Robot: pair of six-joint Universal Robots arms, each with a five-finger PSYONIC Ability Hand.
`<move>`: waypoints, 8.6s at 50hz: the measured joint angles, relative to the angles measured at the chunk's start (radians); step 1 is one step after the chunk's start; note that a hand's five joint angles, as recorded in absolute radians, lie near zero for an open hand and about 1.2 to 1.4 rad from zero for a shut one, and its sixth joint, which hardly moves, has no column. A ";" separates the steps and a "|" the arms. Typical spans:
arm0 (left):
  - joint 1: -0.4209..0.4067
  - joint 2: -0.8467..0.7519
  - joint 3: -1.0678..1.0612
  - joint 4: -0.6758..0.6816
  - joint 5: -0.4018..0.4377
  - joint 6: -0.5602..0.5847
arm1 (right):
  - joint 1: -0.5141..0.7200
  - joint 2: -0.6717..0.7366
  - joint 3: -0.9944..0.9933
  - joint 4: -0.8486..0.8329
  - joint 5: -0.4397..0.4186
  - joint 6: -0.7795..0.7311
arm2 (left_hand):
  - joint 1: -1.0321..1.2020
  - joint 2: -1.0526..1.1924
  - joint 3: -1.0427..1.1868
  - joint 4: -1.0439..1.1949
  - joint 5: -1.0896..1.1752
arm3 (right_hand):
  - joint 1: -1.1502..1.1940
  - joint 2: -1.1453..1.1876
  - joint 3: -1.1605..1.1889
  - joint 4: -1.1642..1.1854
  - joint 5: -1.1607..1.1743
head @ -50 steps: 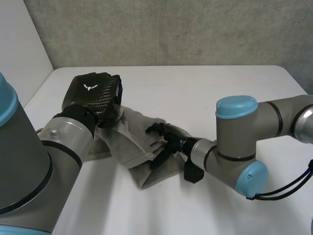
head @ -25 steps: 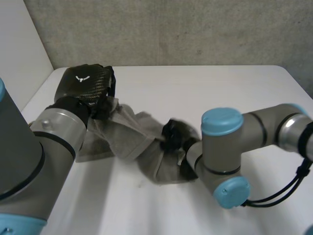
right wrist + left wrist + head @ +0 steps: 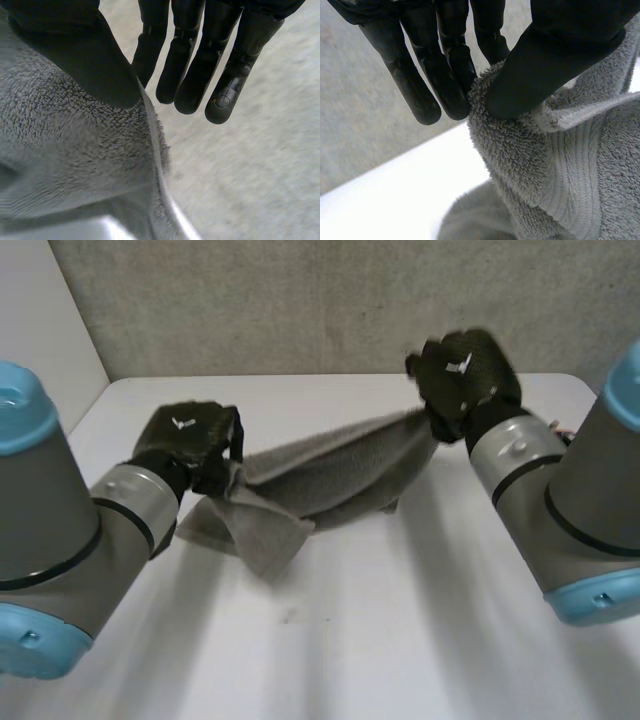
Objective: Fold the towel.
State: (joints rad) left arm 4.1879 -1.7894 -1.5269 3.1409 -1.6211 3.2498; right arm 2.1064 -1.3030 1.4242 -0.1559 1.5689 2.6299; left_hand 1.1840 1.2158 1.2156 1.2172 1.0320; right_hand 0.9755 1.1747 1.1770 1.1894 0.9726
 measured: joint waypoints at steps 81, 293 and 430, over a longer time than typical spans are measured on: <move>0.138 -0.180 -0.234 0.217 0.196 0.375 | -0.078 0.220 0.089 -0.003 -0.096 0.375 | -0.966 -1.003 -1.001 -1.005 -0.986 | 0.000 0.006 0.009 0.005 0.014; 0.041 0.069 -0.183 0.211 -0.094 0.046 | -0.119 -0.005 -0.026 0.359 -0.034 -0.115 | -0.021 -0.002 -0.011 -0.003 -0.014 | 0.000 0.006 0.009 0.005 0.018; 0.326 -0.197 -0.146 0.455 -0.077 0.089 | -0.387 0.399 -0.016 0.093 -0.296 -0.093 | -0.009 -0.001 0.000 0.001 -0.009 | -0.399 -0.502 -0.500 -0.514 -0.492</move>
State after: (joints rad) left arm 4.5143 -1.9866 -1.6731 3.5963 -1.6981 3.3389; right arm 1.7197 -0.9038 1.4083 -0.0626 1.2728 2.5372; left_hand 1.1750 1.2152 1.2152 1.2179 1.0228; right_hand 0.5767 0.6724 0.6770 0.6751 0.4810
